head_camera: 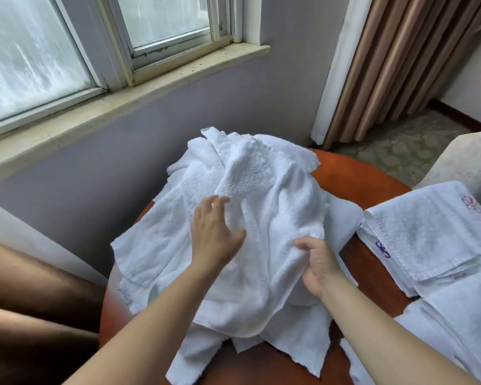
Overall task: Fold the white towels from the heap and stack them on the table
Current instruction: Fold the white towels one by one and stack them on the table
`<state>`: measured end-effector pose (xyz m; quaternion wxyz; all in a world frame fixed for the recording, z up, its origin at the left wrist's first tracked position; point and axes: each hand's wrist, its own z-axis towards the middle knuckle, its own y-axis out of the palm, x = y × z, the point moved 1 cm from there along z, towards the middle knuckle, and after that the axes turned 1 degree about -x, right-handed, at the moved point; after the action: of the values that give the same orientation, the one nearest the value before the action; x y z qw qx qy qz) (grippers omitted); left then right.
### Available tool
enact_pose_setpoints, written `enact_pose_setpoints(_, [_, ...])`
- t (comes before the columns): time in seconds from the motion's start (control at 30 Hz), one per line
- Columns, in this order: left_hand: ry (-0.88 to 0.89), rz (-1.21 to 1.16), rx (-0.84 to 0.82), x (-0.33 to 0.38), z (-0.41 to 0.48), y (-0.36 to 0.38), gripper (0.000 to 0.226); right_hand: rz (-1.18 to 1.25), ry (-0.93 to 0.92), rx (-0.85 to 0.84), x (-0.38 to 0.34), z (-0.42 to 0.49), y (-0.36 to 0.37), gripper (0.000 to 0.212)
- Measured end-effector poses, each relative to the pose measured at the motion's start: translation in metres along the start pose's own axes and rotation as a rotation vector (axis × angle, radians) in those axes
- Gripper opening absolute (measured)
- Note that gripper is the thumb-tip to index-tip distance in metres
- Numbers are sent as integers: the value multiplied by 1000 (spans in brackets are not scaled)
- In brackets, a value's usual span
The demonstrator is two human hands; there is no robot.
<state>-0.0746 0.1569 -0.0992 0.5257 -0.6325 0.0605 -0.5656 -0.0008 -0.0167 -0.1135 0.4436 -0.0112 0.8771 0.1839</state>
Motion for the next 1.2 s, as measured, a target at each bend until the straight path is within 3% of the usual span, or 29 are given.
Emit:
enact_pose_setpoints(0.07, [-44, -82, -98, 8, 21, 1, 78, 70, 12, -77, -3, -7, -1, 28])
enact_pose_setpoints(0.13, [-76, -81, -188, 12, 33, 3, 87, 116, 2, -134, -7, -10, -2, 28])
enact_pose_setpoints(0.23, [-109, 102, -226, 12, 41, 4, 79, 113, -3, -143, -11, -9, -5, 33])
enact_pose_setpoints(0.33, [-94, 210, -123, 13, 43, -1, 63, 148, 21, -194, -14, -13, -9, 24])
enact_pose_setpoints(0.43, [-70, 12, -109, 22, 35, -4, 41, 202, 2, -237, -17, -20, -14, 25])
enact_pose_setpoints(0.57, [-200, -487, -26, 47, 17, -9, 34, 301, -24, -236, -26, -26, -25, 31])
enact_pose_setpoints(0.67, [-203, -538, -109, 66, 2, -10, 6, 361, -69, -253, -40, -35, -32, 39])
enact_pose_setpoints(0.8, [-202, -403, -92, 87, -20, -12, 44, 389, -114, -321, -61, -53, -41, 36])
enact_pose_setpoints(0.93, [-194, -507, 41, 118, -45, -21, 38, 276, -41, -383, -77, -81, -57, 47])
enact_pose_setpoints(1.0, [-239, -561, 66, 134, -57, -22, 18, 236, 12, -415, -84, -94, -66, 45])
enact_pose_setpoints(1.1, [-360, -699, -7, 156, -77, -21, 42, 215, 20, -436, -89, -110, -80, 30])
enact_pose_setpoints(1.2, [-378, -722, -154, 177, -102, -22, 35, 194, -11, -455, -92, -123, -94, 24])
